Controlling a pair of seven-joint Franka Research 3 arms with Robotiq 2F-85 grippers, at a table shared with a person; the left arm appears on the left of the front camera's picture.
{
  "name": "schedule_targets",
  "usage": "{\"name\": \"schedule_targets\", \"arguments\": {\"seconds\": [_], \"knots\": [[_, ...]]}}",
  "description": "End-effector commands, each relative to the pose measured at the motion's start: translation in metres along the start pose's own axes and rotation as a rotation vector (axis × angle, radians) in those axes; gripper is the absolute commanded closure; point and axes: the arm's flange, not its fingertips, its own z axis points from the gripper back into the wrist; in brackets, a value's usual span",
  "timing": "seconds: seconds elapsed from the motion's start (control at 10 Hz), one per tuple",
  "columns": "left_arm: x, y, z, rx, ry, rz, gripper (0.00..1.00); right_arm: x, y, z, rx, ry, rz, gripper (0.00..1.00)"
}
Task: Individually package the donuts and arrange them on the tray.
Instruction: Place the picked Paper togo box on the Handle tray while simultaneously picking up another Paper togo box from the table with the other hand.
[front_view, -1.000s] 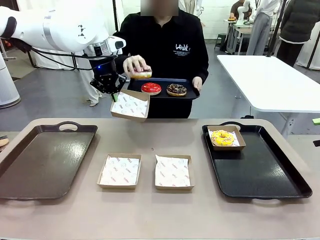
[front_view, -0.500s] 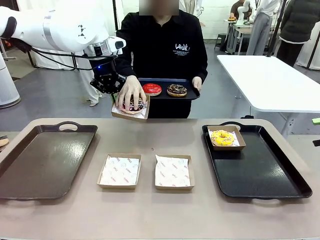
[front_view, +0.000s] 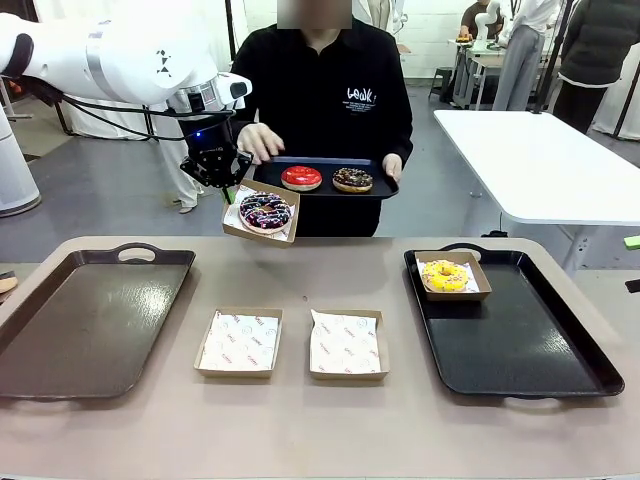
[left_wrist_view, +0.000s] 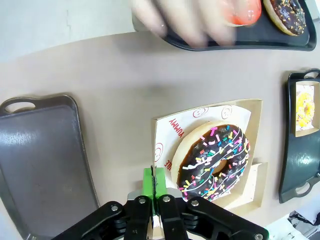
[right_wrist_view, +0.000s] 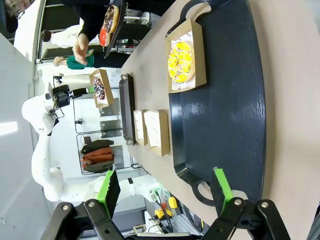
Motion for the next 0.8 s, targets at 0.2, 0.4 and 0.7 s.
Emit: {"name": "schedule_targets", "arguments": {"seconds": [0.2,0.4,0.7], "knots": [[-0.0004,0.0014,0.0007,0.001,-0.001,-0.005,1.0,-0.0012,-0.0001,0.0012,-0.002,0.005,-0.002,0.05],[-0.0004,0.0014,0.0007,0.001,-0.001,-0.005,1.0,-0.0012,-0.0001,0.0012,-0.002,0.005,-0.002,0.05],[-0.0004,0.0014,0.0007,0.001,-0.001,-0.005,1.0,-0.0012,-0.0001,0.0012,-0.002,0.005,-0.002,0.05]]}}
